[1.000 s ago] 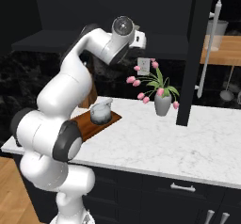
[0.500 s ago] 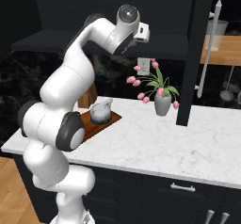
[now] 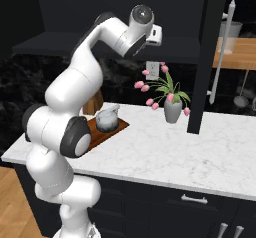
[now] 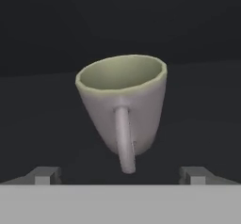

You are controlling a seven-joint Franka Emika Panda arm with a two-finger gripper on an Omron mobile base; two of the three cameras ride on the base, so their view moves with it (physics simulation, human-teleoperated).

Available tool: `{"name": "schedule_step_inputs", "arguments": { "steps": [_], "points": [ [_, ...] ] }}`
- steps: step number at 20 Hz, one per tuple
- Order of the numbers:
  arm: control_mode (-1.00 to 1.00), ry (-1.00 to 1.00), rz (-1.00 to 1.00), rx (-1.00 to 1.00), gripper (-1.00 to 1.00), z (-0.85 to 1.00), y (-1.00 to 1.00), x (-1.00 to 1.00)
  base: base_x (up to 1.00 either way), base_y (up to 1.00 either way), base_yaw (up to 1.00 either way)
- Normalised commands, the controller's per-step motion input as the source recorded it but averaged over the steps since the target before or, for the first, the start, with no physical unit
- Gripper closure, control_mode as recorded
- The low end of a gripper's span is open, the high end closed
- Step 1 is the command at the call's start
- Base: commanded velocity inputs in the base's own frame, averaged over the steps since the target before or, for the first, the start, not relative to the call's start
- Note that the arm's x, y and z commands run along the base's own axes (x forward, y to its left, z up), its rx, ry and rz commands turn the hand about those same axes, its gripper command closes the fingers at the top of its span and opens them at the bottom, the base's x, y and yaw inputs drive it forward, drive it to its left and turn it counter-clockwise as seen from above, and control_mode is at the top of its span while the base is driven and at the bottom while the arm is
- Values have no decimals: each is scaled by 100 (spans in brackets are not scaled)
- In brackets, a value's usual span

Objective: Pick the kettle from the counter and place it on the tray. Then pick the mug from the cabinet and place it on the tray. Then close the cabinet doors.

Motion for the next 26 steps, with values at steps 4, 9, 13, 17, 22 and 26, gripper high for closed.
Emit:
{"name": "schedule_step_inputs", "arguments": {
  "steps": [4, 9, 13, 17, 22, 26],
  "points": [
    [-100, 0, 0, 0, -100, -6, 0, 24, 0, 0, 0],
    [-100, 0, 0, 0, -100, 0, 0, 23, 0, 0, 0],
    [-100, 0, 0, 0, -100, 0, 0, 16, 0, 0, 0],
    [-100, 0, 0, 0, -100, 0, 0, 9, 0, 0, 0],
    [-100, -2, 0, 0, -100, 0, 0, 0, 0, 0, 0],
    [-100, -6, 0, 0, 100, 0, 0, 9, 0, 0, 0]
  ]
}}
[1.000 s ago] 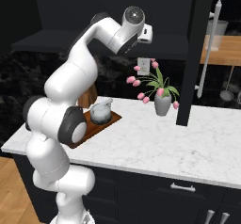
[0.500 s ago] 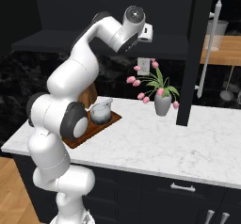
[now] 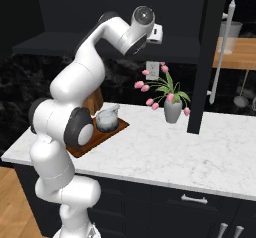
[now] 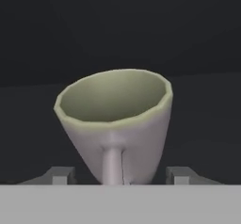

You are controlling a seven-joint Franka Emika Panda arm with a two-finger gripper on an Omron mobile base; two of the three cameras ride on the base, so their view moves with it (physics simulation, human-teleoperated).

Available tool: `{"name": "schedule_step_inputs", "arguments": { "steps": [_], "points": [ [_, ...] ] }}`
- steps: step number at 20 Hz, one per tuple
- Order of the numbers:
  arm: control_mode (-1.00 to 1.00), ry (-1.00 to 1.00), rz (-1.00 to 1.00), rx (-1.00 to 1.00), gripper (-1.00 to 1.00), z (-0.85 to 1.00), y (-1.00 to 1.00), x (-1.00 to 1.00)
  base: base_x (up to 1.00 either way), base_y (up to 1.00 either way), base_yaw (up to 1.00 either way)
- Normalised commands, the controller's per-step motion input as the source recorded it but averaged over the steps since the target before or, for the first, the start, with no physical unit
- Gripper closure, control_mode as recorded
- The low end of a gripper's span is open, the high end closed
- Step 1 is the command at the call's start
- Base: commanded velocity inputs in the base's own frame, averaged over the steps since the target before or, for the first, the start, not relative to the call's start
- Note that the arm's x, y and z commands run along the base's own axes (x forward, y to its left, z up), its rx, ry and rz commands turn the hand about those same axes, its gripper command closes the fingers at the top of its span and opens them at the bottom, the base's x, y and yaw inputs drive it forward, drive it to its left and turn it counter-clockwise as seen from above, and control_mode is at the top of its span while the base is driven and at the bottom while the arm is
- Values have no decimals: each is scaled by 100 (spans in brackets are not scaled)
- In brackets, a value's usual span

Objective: Pick the kettle from the counter and place it on the tray. Then pick the mug from the cabinet and place it on the tray. Then close the cabinet doors.

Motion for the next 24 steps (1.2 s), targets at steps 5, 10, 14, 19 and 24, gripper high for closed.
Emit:
{"name": "schedule_step_inputs", "arguments": {
  "steps": [5, 10, 14, 19, 24],
  "points": [
    [-100, -12, 0, 0, 100, 0, 0, 8, 0, 0, 0],
    [-100, -6, 0, 0, 100, 0, 0, -3, 0, 0, 0],
    [-100, 0, 2, 0, 100, 0, 0, -26, 0, 0, 0],
    [-100, 0, 1, 0, 100, 8, 10, -58, 0, 0, 0],
    [-100, -1, 5, 0, 100, 1, 26, -80, 0, 0, 0]
  ]
}}
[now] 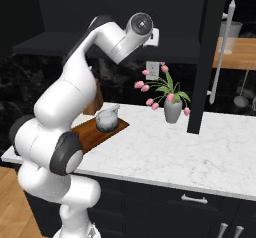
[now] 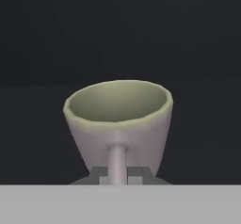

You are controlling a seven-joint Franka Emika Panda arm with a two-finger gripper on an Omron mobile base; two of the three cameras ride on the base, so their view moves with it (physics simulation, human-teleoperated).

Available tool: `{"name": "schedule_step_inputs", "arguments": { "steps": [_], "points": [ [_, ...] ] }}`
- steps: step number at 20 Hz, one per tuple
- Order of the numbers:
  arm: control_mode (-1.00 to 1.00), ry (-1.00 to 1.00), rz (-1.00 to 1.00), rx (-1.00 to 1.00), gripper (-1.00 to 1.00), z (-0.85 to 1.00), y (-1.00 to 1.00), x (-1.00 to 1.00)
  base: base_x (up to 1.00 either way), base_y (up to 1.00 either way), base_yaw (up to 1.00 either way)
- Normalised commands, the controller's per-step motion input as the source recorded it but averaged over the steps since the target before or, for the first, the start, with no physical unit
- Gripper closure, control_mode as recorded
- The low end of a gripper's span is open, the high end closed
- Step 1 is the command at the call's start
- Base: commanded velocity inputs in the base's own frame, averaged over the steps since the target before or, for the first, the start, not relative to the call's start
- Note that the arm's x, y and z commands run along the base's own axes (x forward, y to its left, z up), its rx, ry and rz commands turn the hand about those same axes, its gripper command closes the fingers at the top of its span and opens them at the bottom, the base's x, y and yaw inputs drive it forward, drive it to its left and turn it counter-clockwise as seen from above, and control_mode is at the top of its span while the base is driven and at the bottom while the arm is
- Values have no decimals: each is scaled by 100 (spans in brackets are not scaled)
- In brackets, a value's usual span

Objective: Pick the kettle from the counter and place it on the tray. Then pick the mug from the cabinet and place it on the tray. Then close the cabinet doors.

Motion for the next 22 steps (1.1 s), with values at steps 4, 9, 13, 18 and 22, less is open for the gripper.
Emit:
{"name": "schedule_step_inputs", "arguments": {
  "steps": [4, 9, 13, 18, 22],
  "points": [
    [-100, -1, 12, 0, 100, 0, 34, -85, 0, 0, 0],
    [-100, -2, 17, 0, 100, -6, 43, -89, 0, 0, 0],
    [-100, 0, 24, 0, 100, -9, 48, -84, 0, 0, 0],
    [-100, 0, 22, 0, 100, -15, 52, -78, 0, 0, 0],
    [-100, 0, 15, 0, 100, -28, 65, -72, 0, 0, 0]
  ]
}}
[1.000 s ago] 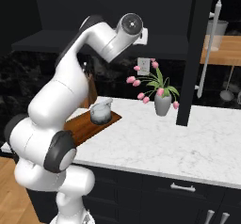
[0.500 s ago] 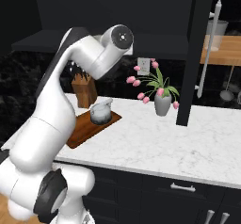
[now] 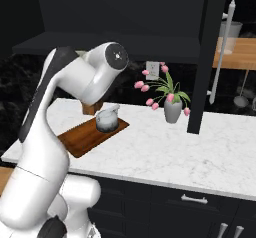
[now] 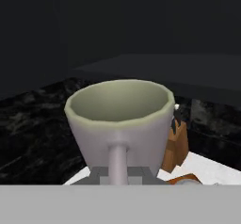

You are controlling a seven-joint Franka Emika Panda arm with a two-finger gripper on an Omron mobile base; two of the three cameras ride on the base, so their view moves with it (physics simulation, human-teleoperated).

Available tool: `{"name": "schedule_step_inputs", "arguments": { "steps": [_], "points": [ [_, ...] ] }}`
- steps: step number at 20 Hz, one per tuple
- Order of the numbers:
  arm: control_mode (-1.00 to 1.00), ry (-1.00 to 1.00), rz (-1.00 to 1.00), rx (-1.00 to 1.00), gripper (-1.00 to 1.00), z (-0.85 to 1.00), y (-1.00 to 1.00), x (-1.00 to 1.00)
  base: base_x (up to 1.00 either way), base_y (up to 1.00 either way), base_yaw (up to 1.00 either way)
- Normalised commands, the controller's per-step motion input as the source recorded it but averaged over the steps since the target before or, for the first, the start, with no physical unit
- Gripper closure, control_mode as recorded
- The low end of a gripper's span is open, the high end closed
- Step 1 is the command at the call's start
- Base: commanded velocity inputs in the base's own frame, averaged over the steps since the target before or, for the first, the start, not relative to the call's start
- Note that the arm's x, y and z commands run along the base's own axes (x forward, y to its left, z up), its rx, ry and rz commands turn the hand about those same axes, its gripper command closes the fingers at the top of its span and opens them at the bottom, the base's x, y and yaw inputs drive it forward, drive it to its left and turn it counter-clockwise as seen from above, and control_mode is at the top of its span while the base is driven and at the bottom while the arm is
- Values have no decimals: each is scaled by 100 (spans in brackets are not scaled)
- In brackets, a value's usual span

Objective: Pick the kettle from the counter and place it on the tray. Then pick the mug from the cabinet and place it on the tray. Then close the cabinet doors.

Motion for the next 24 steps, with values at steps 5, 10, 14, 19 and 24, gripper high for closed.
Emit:
{"name": "schedule_step_inputs", "arguments": {
  "steps": [5, 10, 14, 19, 24],
  "points": [
    [-100, 0, 10, 0, 100, -44, 58, -66, 0, 0, 0],
    [-100, 0, 3, 0, 100, -68, 41, -51, 0, 0, 0],
    [-100, 29, 15, 0, 100, -94, 3, -8, 0, 0, 0],
    [-100, 28, 16, 1, 100, -96, 4, 2, 0, 0, 0],
    [-100, 26, 10, 3, 100, -83, 0, 32, 0, 0, 0]
  ]
}}
